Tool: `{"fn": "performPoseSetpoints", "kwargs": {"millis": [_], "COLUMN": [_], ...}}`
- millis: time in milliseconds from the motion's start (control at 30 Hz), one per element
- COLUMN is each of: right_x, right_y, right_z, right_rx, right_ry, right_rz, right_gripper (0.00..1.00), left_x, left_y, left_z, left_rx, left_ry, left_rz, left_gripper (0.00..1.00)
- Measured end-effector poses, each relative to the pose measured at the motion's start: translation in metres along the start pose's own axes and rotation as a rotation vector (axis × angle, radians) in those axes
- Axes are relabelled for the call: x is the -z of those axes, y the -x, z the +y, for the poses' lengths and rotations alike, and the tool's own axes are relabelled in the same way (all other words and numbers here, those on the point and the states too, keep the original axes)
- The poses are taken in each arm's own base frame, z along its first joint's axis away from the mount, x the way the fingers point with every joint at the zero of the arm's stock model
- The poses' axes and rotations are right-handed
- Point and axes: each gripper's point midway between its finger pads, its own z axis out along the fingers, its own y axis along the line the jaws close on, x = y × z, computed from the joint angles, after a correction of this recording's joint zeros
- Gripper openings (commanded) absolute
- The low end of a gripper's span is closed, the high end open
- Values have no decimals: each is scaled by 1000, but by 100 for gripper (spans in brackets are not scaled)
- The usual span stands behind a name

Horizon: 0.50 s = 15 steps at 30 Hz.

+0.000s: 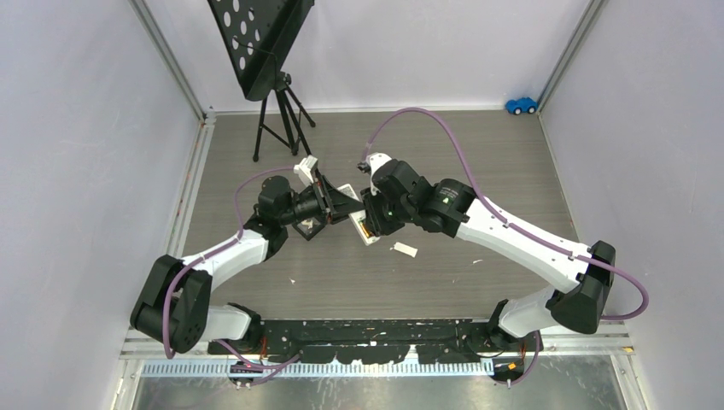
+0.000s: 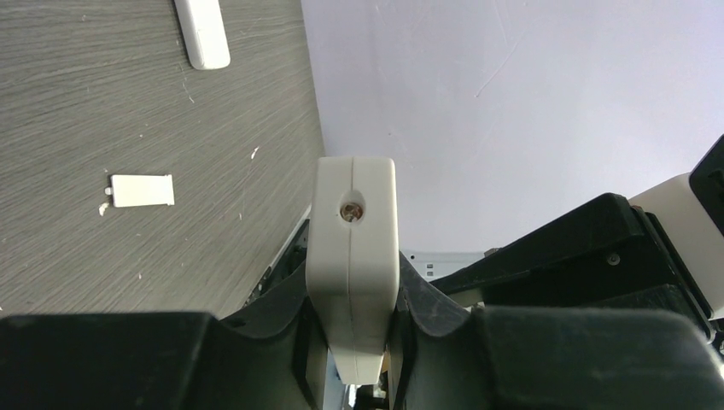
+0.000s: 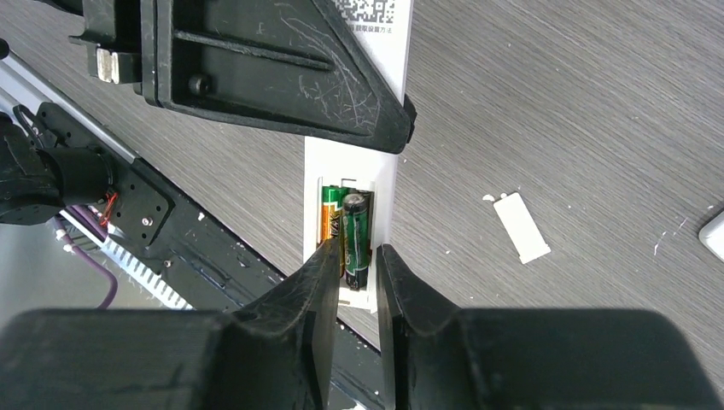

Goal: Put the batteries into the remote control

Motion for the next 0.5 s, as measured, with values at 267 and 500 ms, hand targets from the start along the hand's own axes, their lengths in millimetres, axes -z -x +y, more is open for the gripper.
{"fn": "performPoseSetpoints", "kwargs": {"millis": [267, 500], "right_x": [0, 10], "right_y": [3, 13], "right_z": [1, 2], "right_rx": [-9, -43], "right_ry": [0, 4], "right_rz": [-13, -69], "right_gripper": [36, 39], "left_x": [0, 0], "left_y": [0, 0], "left_z": [0, -1], "left_rx": [7, 14], "left_ry": [-1, -3], "left_rz": [0, 0], "left_gripper": [0, 0]}}
